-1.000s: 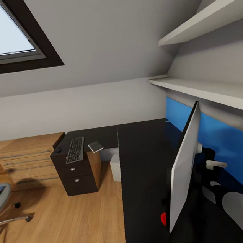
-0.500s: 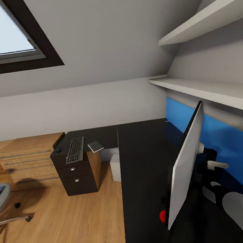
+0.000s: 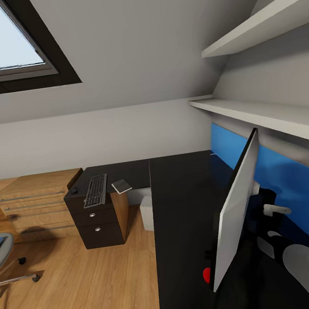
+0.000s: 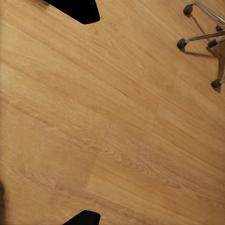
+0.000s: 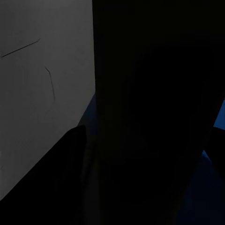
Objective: In the bedroom, organize the workspace by keeping the computer under the desk, ensuring the monitor is on the desk, placing the keyboard on the desk next to the monitor, placing the mouse on the desk next to the keyboard, moving the folder from the swivel chair onto the desk next to the mouse, stacking the notebook on top of the folder with the pen on top of the notebook, and positioning the swivel chair next to the desk.
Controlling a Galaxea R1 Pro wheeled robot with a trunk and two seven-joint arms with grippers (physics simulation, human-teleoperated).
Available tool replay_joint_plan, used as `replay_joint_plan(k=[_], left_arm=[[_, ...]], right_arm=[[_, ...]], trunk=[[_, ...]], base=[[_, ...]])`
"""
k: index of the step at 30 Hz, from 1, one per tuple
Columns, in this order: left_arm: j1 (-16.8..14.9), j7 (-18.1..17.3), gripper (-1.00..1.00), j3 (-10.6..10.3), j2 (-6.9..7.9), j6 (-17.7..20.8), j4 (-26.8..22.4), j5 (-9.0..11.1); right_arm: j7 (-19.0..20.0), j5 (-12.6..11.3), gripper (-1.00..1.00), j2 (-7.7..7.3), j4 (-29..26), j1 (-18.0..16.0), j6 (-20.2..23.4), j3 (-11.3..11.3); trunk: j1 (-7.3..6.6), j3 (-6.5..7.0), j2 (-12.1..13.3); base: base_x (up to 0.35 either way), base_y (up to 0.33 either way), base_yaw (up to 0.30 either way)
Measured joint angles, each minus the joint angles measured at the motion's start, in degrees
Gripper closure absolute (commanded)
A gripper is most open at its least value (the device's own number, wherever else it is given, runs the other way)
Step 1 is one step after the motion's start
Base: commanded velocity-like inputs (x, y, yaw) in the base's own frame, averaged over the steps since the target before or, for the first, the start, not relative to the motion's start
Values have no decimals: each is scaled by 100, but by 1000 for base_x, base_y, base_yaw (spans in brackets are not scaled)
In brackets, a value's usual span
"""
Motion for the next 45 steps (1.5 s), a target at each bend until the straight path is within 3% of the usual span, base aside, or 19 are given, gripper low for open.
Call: replay_joint_plan(k=[45], left_arm=[[0,2,-100,6,0,1,0,0]], right_arm=[[3,15,100,16,9,0,2,24]], trunk=[[0,0,0]], base=[[0,-11,0]])
